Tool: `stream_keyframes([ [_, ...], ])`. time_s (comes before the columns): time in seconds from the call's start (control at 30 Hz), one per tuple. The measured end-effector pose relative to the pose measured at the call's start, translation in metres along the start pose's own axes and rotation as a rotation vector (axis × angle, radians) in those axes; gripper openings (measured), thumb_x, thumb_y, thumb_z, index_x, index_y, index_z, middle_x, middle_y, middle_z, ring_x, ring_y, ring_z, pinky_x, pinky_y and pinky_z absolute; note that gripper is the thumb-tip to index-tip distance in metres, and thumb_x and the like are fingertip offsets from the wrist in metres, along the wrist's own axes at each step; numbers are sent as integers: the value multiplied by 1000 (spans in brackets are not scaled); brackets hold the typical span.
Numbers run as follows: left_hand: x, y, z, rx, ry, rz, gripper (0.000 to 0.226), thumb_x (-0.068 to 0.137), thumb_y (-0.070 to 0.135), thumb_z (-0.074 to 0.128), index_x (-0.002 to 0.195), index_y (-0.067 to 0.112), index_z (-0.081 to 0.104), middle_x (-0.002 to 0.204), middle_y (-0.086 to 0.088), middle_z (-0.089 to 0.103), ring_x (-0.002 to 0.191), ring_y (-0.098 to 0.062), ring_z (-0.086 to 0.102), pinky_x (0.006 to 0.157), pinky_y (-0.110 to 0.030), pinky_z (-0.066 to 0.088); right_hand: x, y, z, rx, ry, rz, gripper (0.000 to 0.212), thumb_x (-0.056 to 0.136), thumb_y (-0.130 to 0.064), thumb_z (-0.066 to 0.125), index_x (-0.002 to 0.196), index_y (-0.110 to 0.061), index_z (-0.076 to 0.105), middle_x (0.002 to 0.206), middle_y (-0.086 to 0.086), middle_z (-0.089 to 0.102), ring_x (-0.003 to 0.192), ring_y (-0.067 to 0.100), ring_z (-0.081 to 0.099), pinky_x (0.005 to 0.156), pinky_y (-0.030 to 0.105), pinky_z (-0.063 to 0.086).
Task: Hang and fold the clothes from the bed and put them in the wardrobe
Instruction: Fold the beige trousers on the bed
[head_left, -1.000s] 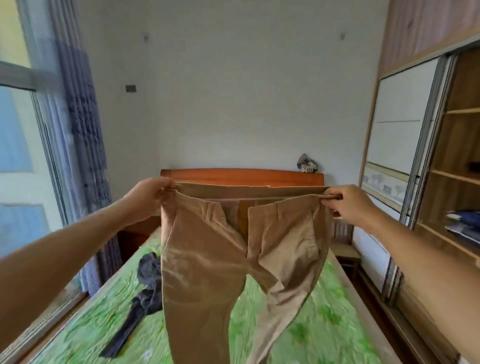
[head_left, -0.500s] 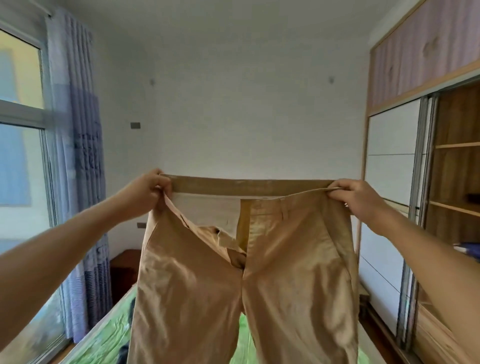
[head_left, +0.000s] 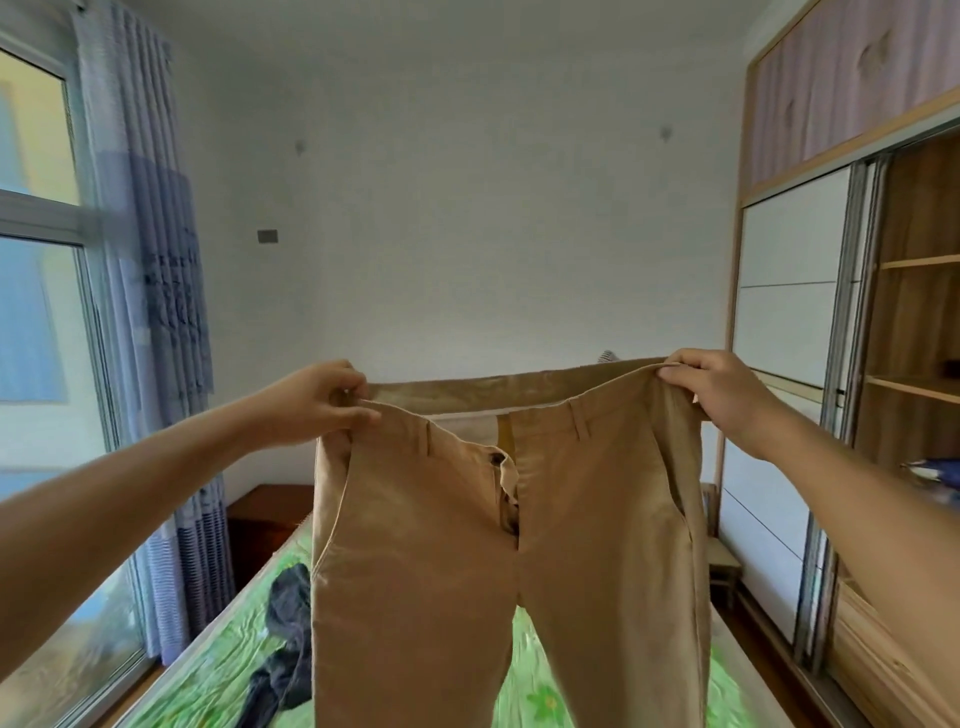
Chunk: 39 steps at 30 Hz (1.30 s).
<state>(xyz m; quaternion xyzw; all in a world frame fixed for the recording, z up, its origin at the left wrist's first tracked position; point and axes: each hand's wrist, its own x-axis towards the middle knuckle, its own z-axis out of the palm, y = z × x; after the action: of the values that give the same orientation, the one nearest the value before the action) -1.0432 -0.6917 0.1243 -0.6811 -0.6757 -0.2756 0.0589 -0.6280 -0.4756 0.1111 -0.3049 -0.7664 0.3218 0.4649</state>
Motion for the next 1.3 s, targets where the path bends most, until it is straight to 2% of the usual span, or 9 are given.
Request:
stream_keyframes([
  [0.13,2,-2,-2,-143,107,23,32,94,43,65,68,26,56,69,9,58,63,-5,53,60,-23,43,-1,-7,-6,245,-2,86,28,92,-27,59,64,-23,60,65,0,48,61,14,46,59,32,33],
  [0.33,17,-3,-8,-341,251,-136,38,93,37,67,60,27,54,54,13,47,50,-2,43,50,-21,35,0,-11,-10,418,86,209,23,88,-32,59,66,-25,62,70,2,61,63,18,60,63,32,48],
  [0.43,23,-5,-3,-250,233,-238,38,92,33,68,60,23,51,56,7,48,55,-9,45,54,-27,35,3,-6,-5,262,109,226,28,92,-29,54,65,-25,58,66,-1,55,62,18,53,60,31,40],
  [0.63,22,-5,24,278,132,-256,34,96,34,57,69,14,50,67,-3,57,63,-22,52,55,-33,34,0,16,9,-305,34,155,29,97,-27,49,74,-12,54,67,7,48,64,22,46,63,34,38],
  [0.77,20,-2,33,-108,74,-487,28,96,29,58,77,10,62,72,-6,60,60,-19,55,47,-25,44,-5,18,20,51,73,329,24,95,-21,53,72,-17,55,69,10,47,66,24,47,66,38,43],
  [0.9,16,24,41,-554,38,-633,24,99,27,59,100,6,71,79,-7,69,58,-14,64,45,-22,50,-13,9,34,322,21,428,15,94,-13,56,80,-13,60,62,7,54,48,18,56,50,27,48],
  [1.0,16,58,52,-812,-25,-581,27,102,27,58,109,1,66,82,-8,69,59,-10,68,53,-25,56,-22,-13,61,454,-123,392,14,96,-2,53,102,-13,59,71,9,59,53,19,63,48,32,55],
  [1.1,17,98,70,-949,-143,-439,20,103,18,54,95,2,62,82,-11,70,68,-13,72,63,-27,61,-31,-40,99,492,-296,325,20,98,4,46,96,-8,63,78,13,61,63,24,68,55,39,60],
  [1.3,14,119,84,-965,-184,-276,6,97,6,60,96,5,65,88,-11,73,81,-21,74,69,-28,60,-29,-63,110,393,-579,301,40,86,2,40,112,1,71,106,25,73,98,37,73,78,41,61],
])
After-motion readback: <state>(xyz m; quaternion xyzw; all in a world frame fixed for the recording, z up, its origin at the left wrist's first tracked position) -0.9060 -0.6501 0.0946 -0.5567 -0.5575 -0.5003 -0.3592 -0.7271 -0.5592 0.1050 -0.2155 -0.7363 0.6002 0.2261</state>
